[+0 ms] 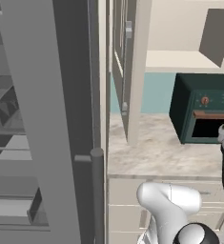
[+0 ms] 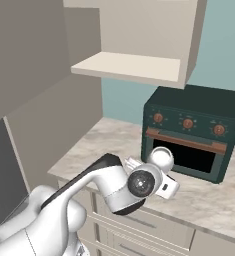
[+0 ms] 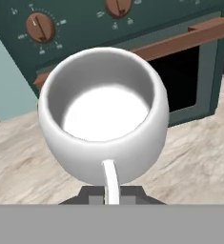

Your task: Move the mug from next to the sink to the open cabinet. Then, move the bowl with the potato to the fridge to clear the area for faucet cleaning.

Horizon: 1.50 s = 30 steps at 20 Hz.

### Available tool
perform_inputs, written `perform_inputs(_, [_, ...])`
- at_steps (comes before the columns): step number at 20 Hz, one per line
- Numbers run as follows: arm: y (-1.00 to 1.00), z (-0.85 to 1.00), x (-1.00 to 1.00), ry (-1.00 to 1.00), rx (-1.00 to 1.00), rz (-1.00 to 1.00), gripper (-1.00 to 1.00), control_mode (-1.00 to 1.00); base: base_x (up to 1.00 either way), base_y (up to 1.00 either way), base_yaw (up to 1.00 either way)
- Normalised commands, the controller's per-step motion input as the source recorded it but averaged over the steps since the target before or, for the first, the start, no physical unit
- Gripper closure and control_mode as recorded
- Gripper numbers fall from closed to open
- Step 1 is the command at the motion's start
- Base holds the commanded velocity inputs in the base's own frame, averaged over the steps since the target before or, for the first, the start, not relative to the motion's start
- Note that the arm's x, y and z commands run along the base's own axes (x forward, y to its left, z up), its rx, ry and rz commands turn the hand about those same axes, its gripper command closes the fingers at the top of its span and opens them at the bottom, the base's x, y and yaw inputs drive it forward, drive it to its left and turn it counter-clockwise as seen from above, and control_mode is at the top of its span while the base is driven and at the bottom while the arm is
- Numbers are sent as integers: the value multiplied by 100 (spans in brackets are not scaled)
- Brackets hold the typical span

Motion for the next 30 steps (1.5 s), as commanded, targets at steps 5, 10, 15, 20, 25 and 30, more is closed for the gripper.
perform_inputs(5, [39, 80, 0, -3, -25, 0, 100, -100, 1, 12, 0])
perform_inputs(10, [50, 100, 0, -3, -37, 0, 100, -100, 0, 0, 0])
perform_inputs(15, [61, 100, 4, 0, -33, 3, 100, -100, 0, 0, 0])
perform_inputs(20, [66, 100, 17, 16, -17, 9, 100, -100, 0, 0, 0])
perform_inputs(25, [58, 100, 25, 37, -10, 5, 100, -100, 0, 0, 0])
perform_inputs(30, [18, 92, 4, 21, 5, 10, 100, -100, 0, 0, 0])
